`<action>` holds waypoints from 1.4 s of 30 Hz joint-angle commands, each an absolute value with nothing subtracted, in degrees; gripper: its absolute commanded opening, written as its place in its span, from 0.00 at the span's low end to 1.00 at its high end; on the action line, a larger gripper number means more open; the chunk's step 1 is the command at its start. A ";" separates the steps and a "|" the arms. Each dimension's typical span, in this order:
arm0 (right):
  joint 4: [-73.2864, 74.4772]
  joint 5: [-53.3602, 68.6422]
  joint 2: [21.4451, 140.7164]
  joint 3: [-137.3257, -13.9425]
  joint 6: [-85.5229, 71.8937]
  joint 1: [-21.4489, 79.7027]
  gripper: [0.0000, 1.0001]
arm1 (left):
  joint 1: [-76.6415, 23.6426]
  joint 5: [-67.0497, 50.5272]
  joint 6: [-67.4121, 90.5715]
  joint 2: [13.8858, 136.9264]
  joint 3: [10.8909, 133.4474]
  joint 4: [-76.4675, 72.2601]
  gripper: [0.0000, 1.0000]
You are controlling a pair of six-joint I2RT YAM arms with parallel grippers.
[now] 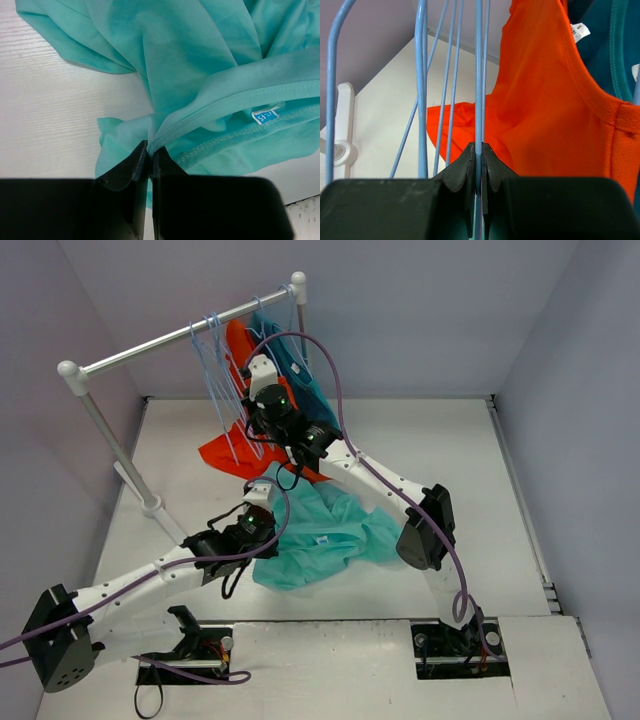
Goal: Place the t-shirt on the hanger
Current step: Pick up the hanger from the clothesline.
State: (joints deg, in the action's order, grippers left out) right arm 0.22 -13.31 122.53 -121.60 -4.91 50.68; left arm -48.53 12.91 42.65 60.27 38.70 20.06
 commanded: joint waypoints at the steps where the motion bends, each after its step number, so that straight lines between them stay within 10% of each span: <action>1: -4.33 -17.06 117.13 -122.88 -2.68 50.56 0.00 | -47.99 13.27 42.80 58.89 40.10 19.15 0.00; 26: -8.17 -20.40 104.86 -113.45 2.97 50.72 0.00 | -47.81 13.98 43.07 57.64 40.34 21.21 0.00; 42: -8.17 -15.30 76.43 -80.76 0.39 51.29 0.00 | -47.05 14.24 42.13 57.40 41.29 22.47 0.00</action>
